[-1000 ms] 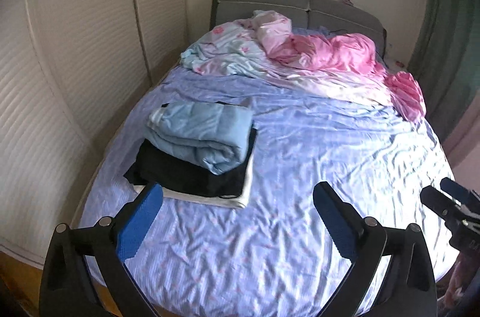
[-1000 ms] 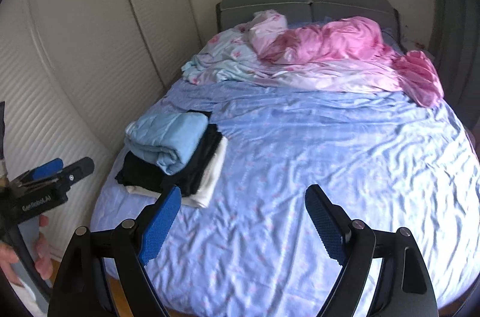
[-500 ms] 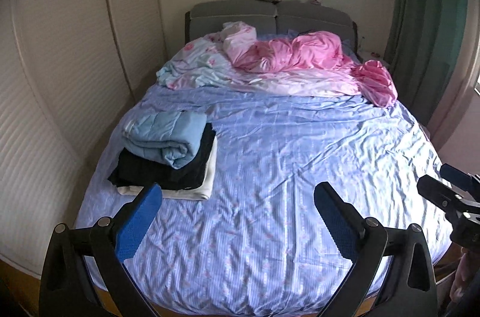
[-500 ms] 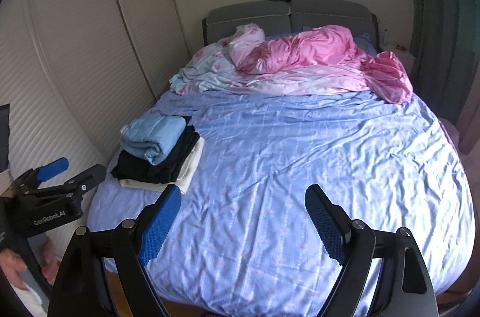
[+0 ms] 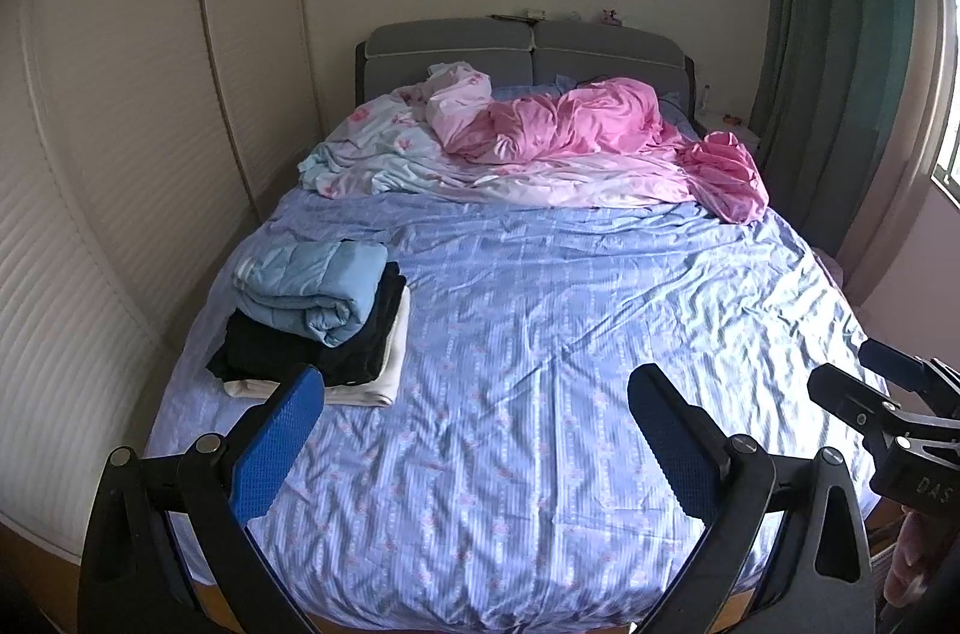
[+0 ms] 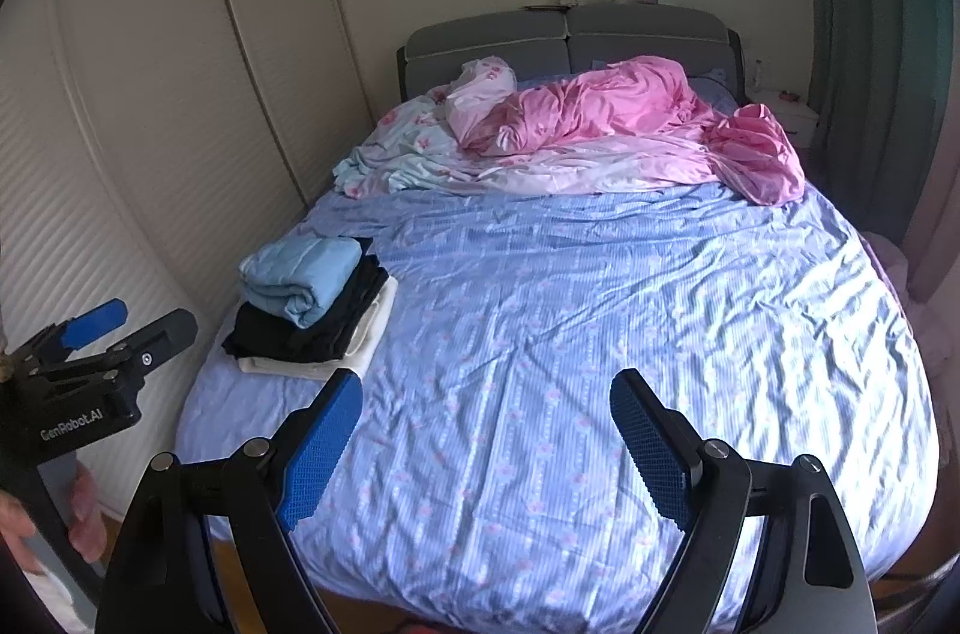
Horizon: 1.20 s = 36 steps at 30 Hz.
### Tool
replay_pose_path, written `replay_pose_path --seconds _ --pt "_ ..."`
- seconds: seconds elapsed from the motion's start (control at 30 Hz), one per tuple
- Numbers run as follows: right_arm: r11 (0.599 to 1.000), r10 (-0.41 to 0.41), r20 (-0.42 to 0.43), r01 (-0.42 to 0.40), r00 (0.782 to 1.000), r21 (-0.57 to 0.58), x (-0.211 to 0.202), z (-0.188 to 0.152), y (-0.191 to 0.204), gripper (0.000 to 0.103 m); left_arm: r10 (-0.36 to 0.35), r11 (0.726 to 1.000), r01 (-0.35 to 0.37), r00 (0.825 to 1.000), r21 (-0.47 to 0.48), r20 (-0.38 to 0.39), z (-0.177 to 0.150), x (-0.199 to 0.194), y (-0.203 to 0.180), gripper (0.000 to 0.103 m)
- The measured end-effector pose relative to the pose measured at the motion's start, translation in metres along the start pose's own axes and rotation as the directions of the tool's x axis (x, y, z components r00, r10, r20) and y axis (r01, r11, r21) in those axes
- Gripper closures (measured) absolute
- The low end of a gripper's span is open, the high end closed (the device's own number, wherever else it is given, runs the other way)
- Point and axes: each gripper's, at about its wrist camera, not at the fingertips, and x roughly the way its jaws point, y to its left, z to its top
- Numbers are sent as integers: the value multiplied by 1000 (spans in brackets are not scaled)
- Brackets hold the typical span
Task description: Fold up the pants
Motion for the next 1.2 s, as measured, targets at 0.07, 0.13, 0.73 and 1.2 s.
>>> replay_pose_path --seconds 0.07,0.13,0.73,1.2 --pt "1000 3 2 -3 1000 0 -3 1 -3 17 2 1000 -2 1000 0 2 -1 -1 -3 0" --pt "1000 2 2 -2 1000 1 -3 1 -2 17 1 1000 -1 1000 2 2 -2 -2 -4 0" --pt "1000 7 5 -7 1000 -9 -11 3 -3 17 -4 999 3 1000 -32 -2 -11 -6 -14 0" --pt "1000 5 5 -5 1000 -4 -9 2 0 17 1 999 -1 1000 -38 -13 -12 -5 -14 0"
